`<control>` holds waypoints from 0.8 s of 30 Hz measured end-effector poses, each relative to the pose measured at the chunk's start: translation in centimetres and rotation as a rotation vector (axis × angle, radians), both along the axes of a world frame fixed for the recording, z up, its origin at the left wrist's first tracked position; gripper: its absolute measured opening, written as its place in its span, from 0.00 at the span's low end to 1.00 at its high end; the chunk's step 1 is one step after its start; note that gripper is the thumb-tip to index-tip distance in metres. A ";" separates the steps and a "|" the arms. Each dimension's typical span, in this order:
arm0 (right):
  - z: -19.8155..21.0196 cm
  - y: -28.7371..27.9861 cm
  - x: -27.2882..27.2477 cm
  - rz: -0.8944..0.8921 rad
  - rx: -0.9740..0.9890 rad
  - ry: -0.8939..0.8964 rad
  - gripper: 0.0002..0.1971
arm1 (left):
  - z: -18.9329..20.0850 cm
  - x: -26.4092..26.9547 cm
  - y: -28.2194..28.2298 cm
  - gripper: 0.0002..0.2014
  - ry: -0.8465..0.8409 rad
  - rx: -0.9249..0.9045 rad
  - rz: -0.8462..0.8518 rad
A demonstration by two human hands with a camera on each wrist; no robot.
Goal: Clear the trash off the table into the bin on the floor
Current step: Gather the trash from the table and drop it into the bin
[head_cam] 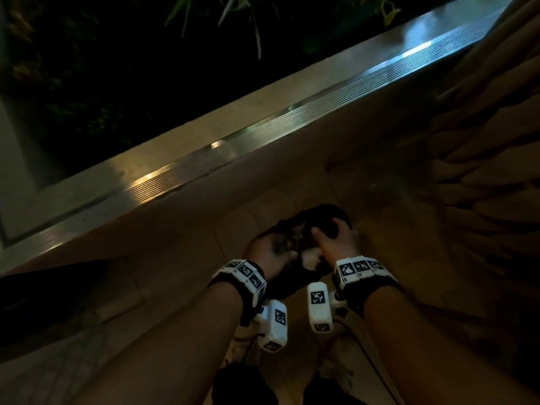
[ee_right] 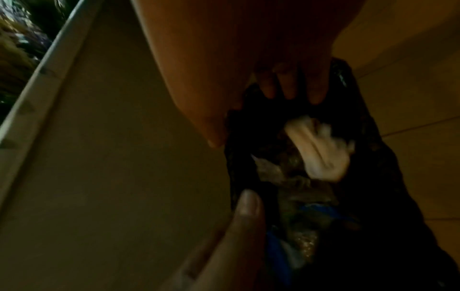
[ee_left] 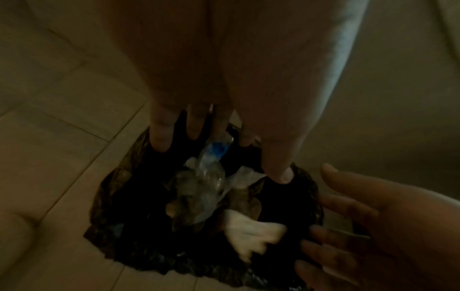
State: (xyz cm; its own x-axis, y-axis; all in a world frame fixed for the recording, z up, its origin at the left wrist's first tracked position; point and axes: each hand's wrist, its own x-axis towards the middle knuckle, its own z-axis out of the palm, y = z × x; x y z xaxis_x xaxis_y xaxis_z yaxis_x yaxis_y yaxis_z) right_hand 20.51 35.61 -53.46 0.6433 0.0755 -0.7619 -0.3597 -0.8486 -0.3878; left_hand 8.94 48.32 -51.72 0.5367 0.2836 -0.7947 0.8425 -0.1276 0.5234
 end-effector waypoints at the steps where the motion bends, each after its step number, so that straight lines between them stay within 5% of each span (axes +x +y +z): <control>1: 0.6 -0.4 0.1 -0.002 -0.006 -0.010 0.31 | 0.4 -0.5 0.2 0.20 0.009 0.027 -0.007; 8: 10.2 -1.1 -1.8 -0.012 0.066 -0.022 0.17 | 9.3 -4.9 3.3 0.16 0.079 0.068 -0.079; 15: 27.5 -3.2 -6.4 0.174 0.167 0.071 0.16 | 23.9 -8.8 5.3 0.13 0.084 0.233 -0.241; 24: 49.0 -20.2 -10.8 0.064 0.351 -0.189 0.13 | 43.6 -6.8 -3.4 0.04 -0.235 0.363 -0.670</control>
